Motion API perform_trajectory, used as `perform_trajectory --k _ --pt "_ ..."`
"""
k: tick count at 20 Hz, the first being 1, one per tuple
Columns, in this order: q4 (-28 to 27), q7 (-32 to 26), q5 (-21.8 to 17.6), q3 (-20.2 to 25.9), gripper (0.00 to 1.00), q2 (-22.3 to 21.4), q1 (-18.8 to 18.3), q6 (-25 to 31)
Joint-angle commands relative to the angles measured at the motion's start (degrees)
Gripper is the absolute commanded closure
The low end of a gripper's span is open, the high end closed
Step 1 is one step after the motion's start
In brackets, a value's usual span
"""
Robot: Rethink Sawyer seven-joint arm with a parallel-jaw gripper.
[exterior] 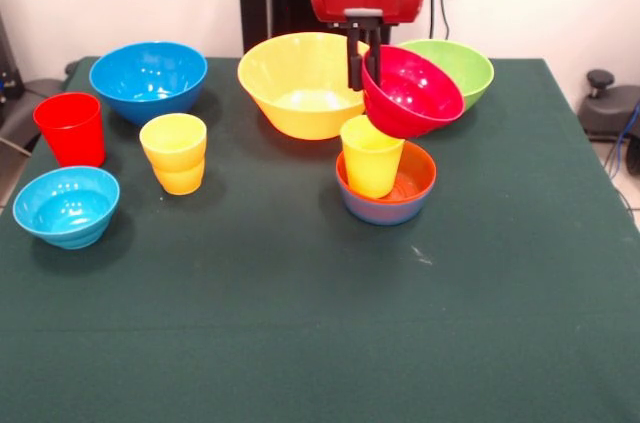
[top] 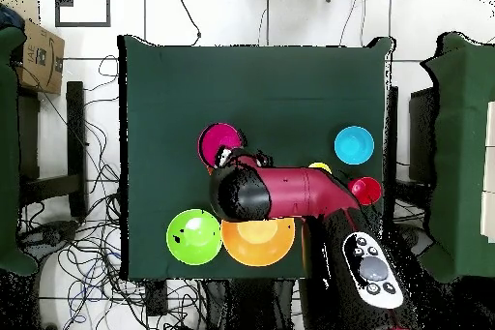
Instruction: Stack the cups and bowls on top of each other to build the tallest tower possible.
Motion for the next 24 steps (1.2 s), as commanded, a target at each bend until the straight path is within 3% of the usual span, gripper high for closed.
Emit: perform_trajectory --k 1,12,24 --pt "4.46 -1.94 -2.41 2.59 1.00 -0.37 1.05 5.68" --pt "6.10 -3.51 -3.25 3.39 1.00 -0.80 -1.51 5.00" --pt "3.97 -2.26 -5.60 1.20 1.00 3.10 0.15 1.95"
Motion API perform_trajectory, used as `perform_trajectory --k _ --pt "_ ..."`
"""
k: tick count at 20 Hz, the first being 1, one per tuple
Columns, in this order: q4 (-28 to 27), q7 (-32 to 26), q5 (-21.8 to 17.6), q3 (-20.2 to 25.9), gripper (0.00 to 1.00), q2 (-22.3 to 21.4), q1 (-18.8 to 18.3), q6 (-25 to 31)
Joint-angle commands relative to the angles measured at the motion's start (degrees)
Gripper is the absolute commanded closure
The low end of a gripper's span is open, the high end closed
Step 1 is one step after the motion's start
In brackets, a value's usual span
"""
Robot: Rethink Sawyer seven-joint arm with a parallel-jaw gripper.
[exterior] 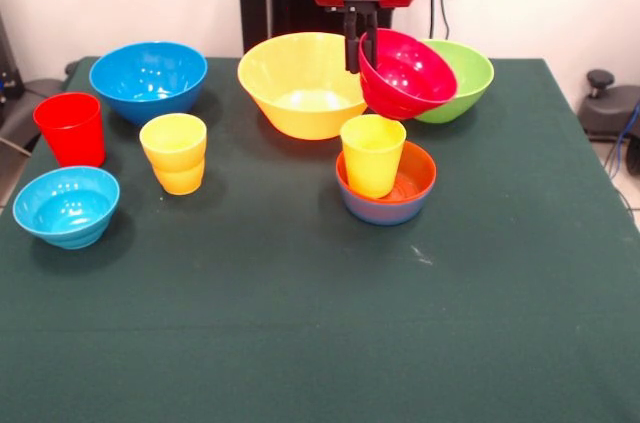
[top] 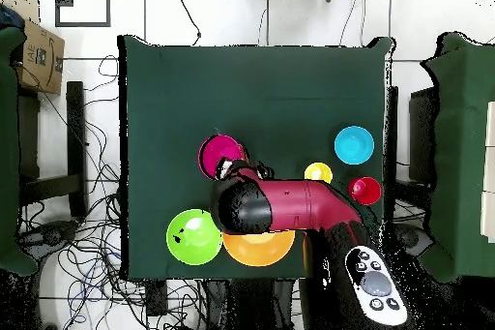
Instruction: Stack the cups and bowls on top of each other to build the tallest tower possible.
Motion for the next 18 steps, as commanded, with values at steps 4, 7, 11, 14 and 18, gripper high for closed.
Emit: perform_trajectory --k 4,7,11,14,18 --pt "0.03 -1.46 -6.33 0.04 1.00 6.59 1.96 0.32" --pt "-0.10 -1.06 -7.05 -0.53 1.00 7.42 2.17 -0.78" --pt "-0.18 -1.08 -8.03 -0.45 1.00 7.84 1.50 -1.24" --pt "-0.52 -0.60 -8.82 -0.51 1.00 8.41 1.49 -1.59" --pt "-0.92 -0.17 -9.39 -0.27 1.00 8.92 1.30 -1.71"
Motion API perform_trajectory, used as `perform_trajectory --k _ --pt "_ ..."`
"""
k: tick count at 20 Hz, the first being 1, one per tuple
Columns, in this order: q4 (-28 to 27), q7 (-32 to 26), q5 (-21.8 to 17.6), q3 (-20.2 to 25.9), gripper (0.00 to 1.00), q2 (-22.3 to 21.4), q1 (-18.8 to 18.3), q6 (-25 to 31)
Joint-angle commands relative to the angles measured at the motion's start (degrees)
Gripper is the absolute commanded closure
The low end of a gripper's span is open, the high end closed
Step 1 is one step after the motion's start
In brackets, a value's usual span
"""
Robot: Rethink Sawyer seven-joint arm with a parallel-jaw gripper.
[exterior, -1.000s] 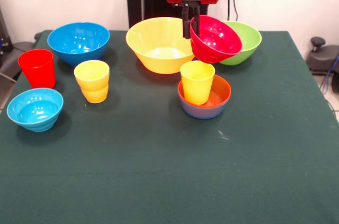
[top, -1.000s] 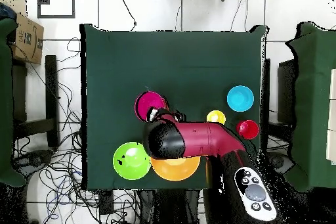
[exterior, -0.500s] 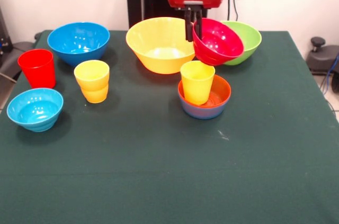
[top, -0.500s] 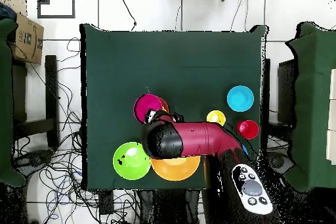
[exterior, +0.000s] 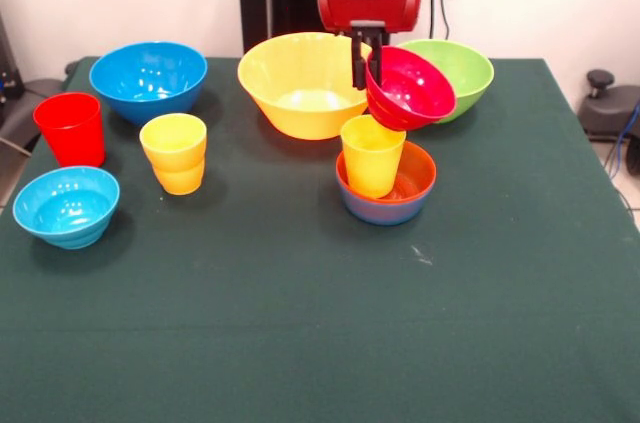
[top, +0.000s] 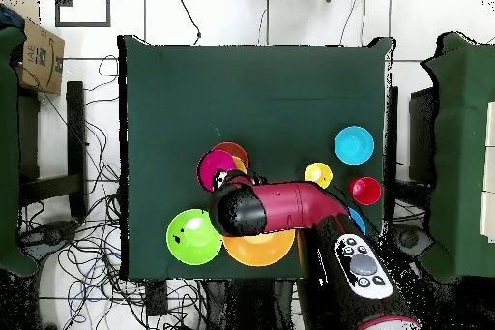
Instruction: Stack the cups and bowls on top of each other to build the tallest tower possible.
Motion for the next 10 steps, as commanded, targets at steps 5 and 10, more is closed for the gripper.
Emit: perform_trajectory --k 5,10 --pt "-0.93 -0.53 -4.71 0.82 1.00 3.38 -0.08 -0.90" --pt "-1.93 -0.60 -4.57 0.95 1.00 4.12 0.06 -0.68"
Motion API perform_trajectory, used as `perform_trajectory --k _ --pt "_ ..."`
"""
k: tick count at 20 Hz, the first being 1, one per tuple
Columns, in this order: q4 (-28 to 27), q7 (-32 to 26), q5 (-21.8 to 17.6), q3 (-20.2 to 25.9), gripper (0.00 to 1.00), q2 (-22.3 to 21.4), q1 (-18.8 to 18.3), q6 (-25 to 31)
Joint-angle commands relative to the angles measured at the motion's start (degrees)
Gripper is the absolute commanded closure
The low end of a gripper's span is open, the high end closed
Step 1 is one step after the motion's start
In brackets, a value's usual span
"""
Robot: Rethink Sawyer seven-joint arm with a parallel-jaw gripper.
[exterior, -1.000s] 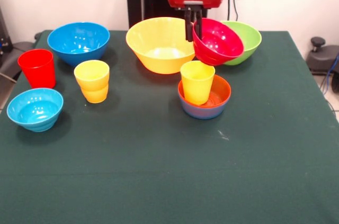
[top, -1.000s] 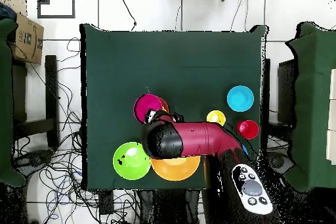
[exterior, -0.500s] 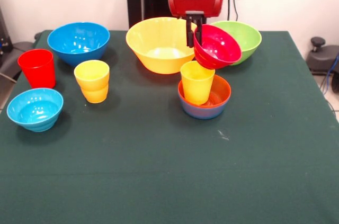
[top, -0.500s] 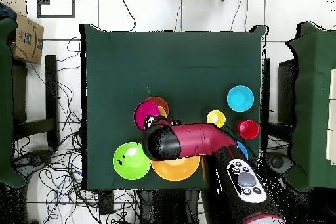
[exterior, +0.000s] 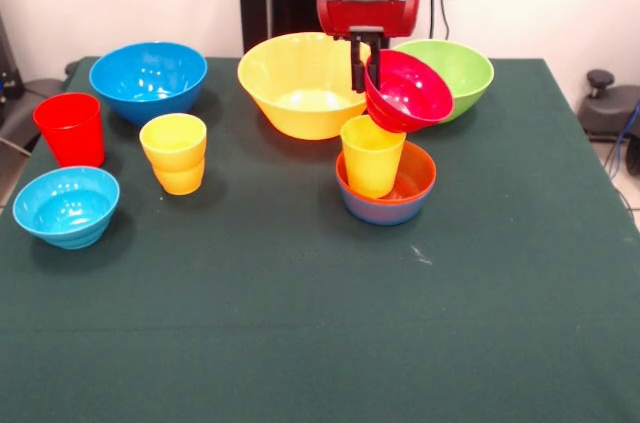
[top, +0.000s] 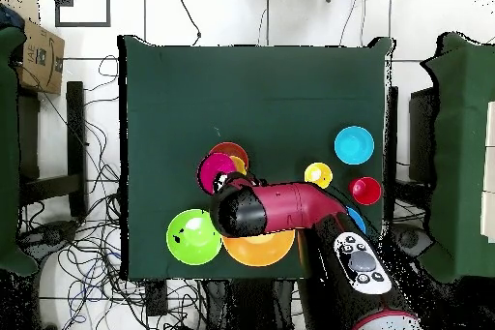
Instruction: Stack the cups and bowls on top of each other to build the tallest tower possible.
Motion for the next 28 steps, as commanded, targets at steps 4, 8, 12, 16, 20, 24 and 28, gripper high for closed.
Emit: perform_trajectory --k 4,8,12,16,20,24,28 --pt "-2.91 -1.23 -4.76 0.76 1.00 4.67 -0.29 -1.40" --pt "-3.46 -2.55 -5.10 1.43 1.00 5.31 -1.66 -1.04" --pt "-3.62 -2.82 -5.45 1.52 1.00 5.67 -2.04 -1.26" --pt "-3.73 -3.74 -5.96 2.00 1.00 6.19 -3.18 -1.39" --pt "-4.14 -4.00 -6.35 2.40 1.00 6.46 -3.74 -1.05" --pt "-4.27 -3.63 -6.59 2.90 1.00 6.41 -3.94 -0.70" --pt "-4.55 -3.41 -6.86 3.13 1.00 6.55 -4.10 -0.49"
